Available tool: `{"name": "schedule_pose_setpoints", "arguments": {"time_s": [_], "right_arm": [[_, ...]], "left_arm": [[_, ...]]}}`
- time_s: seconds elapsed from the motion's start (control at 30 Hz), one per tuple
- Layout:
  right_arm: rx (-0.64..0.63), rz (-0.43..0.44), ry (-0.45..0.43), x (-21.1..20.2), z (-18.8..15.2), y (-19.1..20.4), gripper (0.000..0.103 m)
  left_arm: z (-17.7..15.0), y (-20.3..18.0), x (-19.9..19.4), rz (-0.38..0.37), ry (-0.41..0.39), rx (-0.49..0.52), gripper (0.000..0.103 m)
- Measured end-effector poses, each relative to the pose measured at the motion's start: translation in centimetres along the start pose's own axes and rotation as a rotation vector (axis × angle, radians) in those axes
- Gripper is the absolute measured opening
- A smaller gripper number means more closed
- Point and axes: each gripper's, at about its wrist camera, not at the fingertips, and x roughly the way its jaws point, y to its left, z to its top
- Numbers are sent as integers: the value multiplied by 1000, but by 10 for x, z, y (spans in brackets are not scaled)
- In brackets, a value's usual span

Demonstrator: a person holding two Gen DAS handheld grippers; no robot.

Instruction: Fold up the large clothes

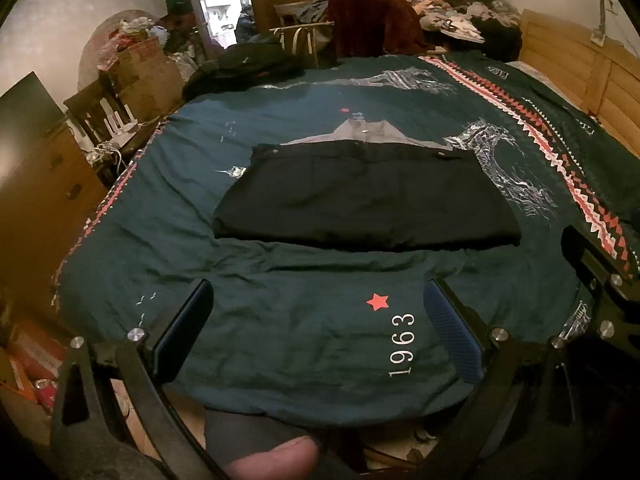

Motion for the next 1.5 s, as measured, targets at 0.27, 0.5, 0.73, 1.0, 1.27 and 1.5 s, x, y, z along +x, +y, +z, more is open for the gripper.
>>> {"name": "schedule_pose_setpoints", "arguments": {"time_s": [0.27,0.5,0.73,1.0,1.27,1.5], "right_arm": [[-21,-1,4,3,-1,2,103],[-21,-6,7,4,-1,5,103],[-33,-20,-5,4,-4,5,103],[-43,-31,-31,-1,-4,4,103],[-60,-43,-52,-6,-2,6,103],[-69,-50,-61,-9,-2,8,103]], "left_arm": [[0,4,4,0,8,-11,103],[1,7,6,-13,16,-18,103],[0,11,8,-47,26,-38,103],[-1,12,7,-60,25,-47,103],[-1,16,8,-88,28,-67,103],[-2,18,10,-105,31,-74,103]]}}
